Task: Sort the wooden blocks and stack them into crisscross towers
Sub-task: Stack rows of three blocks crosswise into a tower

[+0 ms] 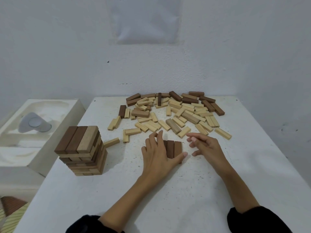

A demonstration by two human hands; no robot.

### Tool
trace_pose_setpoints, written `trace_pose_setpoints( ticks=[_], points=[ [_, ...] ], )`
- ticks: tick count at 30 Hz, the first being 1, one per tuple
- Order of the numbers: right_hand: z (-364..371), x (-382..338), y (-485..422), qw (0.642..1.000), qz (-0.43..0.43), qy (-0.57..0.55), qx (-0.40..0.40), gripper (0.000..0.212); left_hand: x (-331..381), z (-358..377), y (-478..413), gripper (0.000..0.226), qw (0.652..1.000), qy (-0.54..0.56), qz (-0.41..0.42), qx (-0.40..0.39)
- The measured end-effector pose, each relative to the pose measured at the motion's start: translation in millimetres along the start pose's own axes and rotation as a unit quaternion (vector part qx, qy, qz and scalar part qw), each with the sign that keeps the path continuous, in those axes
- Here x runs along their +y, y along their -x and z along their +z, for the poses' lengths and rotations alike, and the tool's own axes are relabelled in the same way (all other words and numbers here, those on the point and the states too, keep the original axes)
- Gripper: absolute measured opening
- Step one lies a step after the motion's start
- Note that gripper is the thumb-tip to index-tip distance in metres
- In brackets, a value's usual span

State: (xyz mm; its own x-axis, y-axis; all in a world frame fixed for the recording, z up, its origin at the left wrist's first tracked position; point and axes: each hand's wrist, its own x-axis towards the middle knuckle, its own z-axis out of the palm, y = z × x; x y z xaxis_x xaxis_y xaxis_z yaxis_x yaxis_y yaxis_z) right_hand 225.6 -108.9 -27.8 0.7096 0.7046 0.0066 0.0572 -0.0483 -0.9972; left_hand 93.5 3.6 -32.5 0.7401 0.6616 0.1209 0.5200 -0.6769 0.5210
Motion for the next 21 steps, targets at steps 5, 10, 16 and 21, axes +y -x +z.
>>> trace_pose_setpoints(
  ticks=[5,10,16,21],
  points=[
    [-2.5,1.1,-0.3,1.0,0.003,-0.001,0.03,0.024,-2.6,-10.0,-0.9,0.093,0.993,0.072,0.057,-0.071],
    [3.1,1.9,2.7,0.996,-0.026,0.07,0.039,0.025,-25.4,-35.8,-20.3,0.094,0.958,0.13,0.12,-0.225],
    [17.6,7.8,12.3,0.948,-0.107,0.297,0.034,0.049,-37.9,-41.3,-12.2,0.113,0.966,0.052,0.121,-0.225],
    [10.3,9.0,24.9,0.837,-0.016,0.525,-0.15,0.127,-52.5,-41.3,9.7,0.141,0.968,-0.094,0.088,-0.214]
  ],
)
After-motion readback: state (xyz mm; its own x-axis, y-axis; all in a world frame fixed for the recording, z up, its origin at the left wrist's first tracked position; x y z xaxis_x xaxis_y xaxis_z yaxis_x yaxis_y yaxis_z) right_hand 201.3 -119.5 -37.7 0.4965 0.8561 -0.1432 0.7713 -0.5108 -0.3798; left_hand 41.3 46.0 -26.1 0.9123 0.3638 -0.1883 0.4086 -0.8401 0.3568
